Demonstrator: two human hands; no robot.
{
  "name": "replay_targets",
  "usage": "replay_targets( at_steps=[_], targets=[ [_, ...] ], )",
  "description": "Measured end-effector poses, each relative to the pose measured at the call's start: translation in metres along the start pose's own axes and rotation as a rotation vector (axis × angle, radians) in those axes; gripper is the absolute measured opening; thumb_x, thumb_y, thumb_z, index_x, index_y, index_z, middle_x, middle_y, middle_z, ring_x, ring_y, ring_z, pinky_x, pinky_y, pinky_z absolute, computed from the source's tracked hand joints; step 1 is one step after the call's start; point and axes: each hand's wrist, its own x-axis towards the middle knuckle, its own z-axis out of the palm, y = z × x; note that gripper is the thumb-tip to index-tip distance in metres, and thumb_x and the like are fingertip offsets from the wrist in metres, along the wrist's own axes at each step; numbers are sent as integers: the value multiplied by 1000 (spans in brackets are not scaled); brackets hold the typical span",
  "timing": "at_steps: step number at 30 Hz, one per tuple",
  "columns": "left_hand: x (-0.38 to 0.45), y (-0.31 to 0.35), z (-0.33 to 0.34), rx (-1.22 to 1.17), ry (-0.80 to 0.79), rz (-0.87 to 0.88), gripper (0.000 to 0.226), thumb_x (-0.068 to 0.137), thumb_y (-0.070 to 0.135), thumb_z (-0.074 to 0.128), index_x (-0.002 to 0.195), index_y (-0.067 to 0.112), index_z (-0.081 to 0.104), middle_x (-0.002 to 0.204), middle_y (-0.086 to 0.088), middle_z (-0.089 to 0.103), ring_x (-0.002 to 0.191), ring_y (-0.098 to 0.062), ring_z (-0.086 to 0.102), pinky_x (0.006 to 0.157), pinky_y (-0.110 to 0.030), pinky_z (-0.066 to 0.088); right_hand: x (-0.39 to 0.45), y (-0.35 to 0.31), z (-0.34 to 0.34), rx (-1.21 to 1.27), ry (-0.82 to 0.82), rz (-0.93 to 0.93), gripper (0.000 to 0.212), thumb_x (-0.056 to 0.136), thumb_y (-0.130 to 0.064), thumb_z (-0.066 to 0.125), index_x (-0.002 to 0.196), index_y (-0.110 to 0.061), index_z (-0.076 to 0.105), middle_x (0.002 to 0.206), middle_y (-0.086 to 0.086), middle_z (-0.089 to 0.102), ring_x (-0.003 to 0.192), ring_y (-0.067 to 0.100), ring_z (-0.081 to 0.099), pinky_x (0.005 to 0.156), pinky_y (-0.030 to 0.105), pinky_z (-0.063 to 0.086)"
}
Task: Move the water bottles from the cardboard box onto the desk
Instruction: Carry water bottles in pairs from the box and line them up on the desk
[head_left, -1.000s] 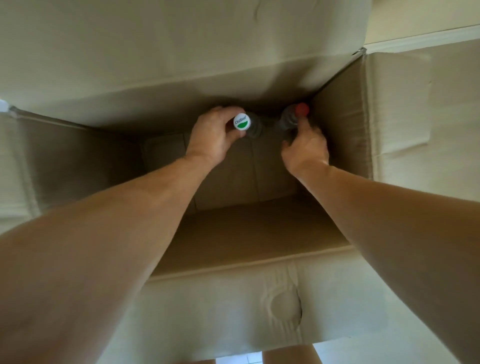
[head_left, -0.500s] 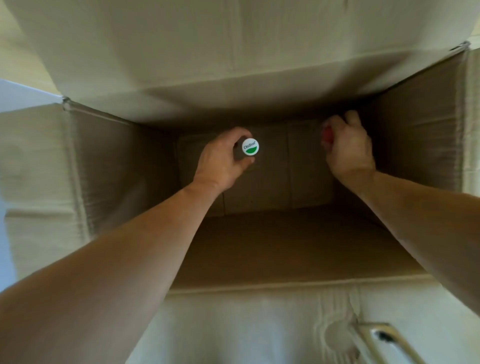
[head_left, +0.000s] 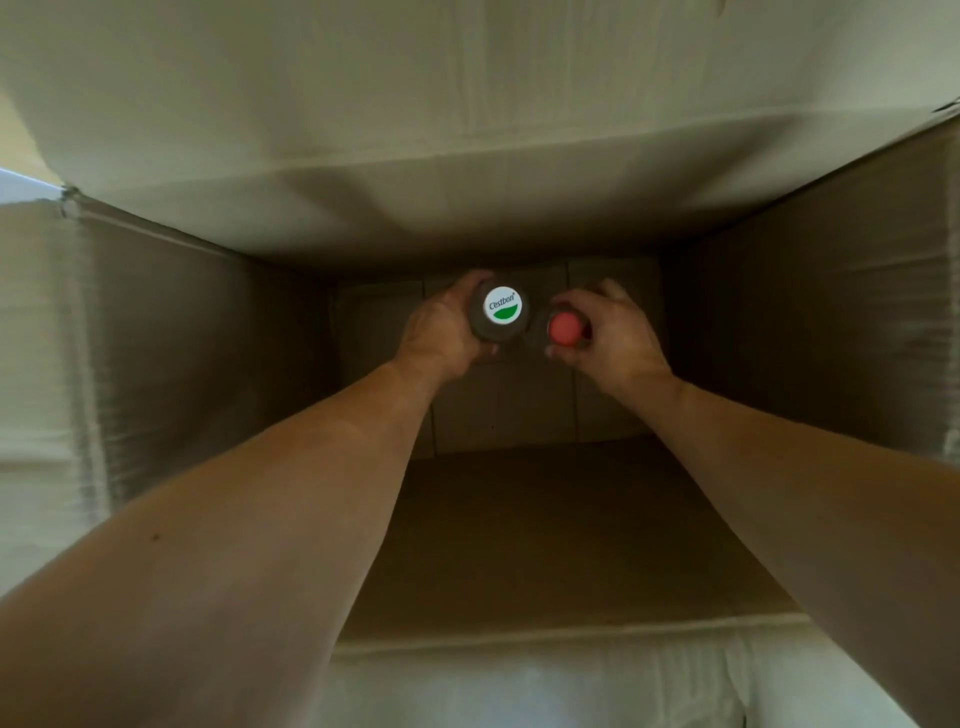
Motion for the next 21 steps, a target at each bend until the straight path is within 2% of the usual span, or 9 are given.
replay_targets(
  at_steps=[3, 5, 9, 13, 15, 17, 19, 21],
  targets=[
    [7, -4, 8, -3, 26, 28, 85, 72, 11, 88, 145, 23, 47, 136, -4, 62, 126, -24, 57, 104, -29, 45, 6, 9, 8, 6, -128, -21, 77, 71, -16, 88, 140, -20, 55, 141, 11, 52, 129, 30, 51, 108, 34, 41],
    [12, -4, 13, 2, 47, 55, 81, 73, 13, 87, 143, 22, 49, 134, -5, 63, 125, -26, 58, 102, -29, 46, 9, 14, 15, 18, -140, -23, 79, 71, -9, 87, 142, -18, 52, 140, 10, 55, 130, 29, 51, 110, 35, 40],
    [11, -1, 14, -63, 32, 47, 77, 73, 12, 88, 140, 20, 51, 133, -4, 64, 125, -23, 57, 103, -29, 45, 10, 20, 13, 119, -144, 13, 77, 73, -12, 87, 142, -16, 52, 136, 9, 61, 126, 27, 55, 103, 30, 42],
    [-10, 6, 5, -246, -58, -39, 79, 69, 9, 90, 138, 20, 52, 126, 9, 59, 116, -7, 50, 100, -23, 37, -9, 17, -5, 312, -277, 93, 75, 74, -14, 87, 140, -16, 53, 136, 4, 60, 125, 17, 53, 103, 29, 38],
    [-29, 12, -5, -350, -113, -99, 74, 66, 7, 90, 129, 26, 55, 121, 12, 62, 110, -6, 56, 99, -28, 40, -27, 9, -20, 446, -332, 148, 69, 74, -9, 86, 136, -17, 57, 132, 2, 63, 122, 17, 58, 105, 31, 41],
    [-50, 19, -19, -455, -181, -155, 69, 65, 4, 89, 123, 27, 58, 118, 10, 67, 109, -6, 59, 102, -32, 41, -46, 2, -37, 629, -379, 221, 60, 77, -6, 81, 132, -17, 60, 128, 2, 66, 120, 18, 59, 111, 39, 40],
    [-74, 30, -36, -537, -258, -199, 70, 68, 4, 87, 130, 23, 59, 122, 5, 69, 117, -11, 60, 105, -35, 40, -68, -9, -54, 774, -415, 274, 55, 80, -8, 78, 131, -17, 60, 127, 4, 67, 121, 21, 59, 113, 44, 37],
    [-95, 45, -47, -622, -311, -229, 63, 73, 7, 83, 129, 25, 61, 121, 5, 70, 118, -14, 60, 102, -38, 43, -86, -20, -71, 850, -434, 309, 60, 76, -18, 80, 132, -20, 59, 128, 4, 67, 122, 25, 59, 113, 46, 36]
  ],
)
